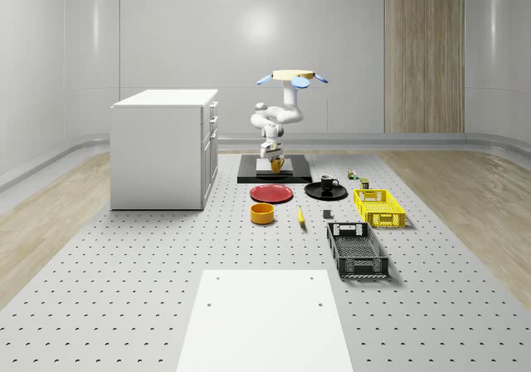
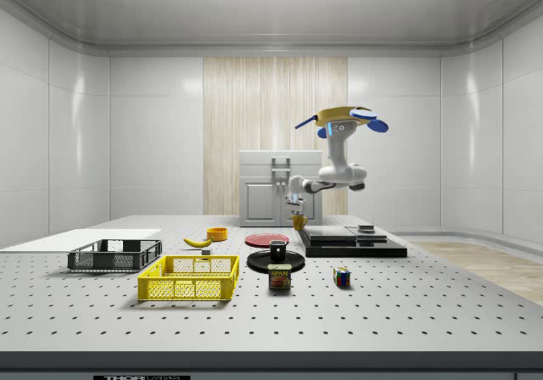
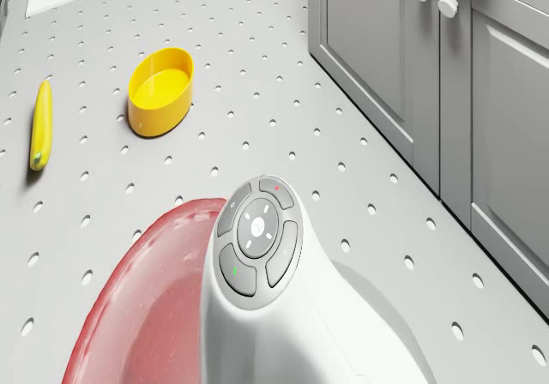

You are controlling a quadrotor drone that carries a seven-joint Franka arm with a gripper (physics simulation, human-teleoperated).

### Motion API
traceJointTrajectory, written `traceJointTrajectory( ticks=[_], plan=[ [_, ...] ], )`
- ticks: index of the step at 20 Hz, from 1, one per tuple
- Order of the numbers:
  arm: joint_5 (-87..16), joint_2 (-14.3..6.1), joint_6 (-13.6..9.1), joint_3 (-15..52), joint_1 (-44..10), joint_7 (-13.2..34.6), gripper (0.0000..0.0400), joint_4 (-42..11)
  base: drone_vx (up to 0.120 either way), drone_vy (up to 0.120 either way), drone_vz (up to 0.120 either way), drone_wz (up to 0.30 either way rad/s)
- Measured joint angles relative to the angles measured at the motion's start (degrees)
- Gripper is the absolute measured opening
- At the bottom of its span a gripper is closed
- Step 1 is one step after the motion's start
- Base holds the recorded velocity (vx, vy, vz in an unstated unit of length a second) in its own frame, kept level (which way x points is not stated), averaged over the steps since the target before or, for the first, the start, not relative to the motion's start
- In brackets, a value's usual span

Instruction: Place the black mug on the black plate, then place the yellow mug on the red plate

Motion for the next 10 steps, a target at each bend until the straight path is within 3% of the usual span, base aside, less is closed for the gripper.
traceJointTrajectory(
  ticks=[7,10],
  plan=[
    [0.01,-0.02,0.02,0.0,-0.01,0.0,0.01,0.0,0.12,0.0,0.0,0.0],
    [0.24,0.26,-0.11,0.25,-1.24,0.58,0.01,0.68,0.0,0.0,0.0,0.0]
  ],
)
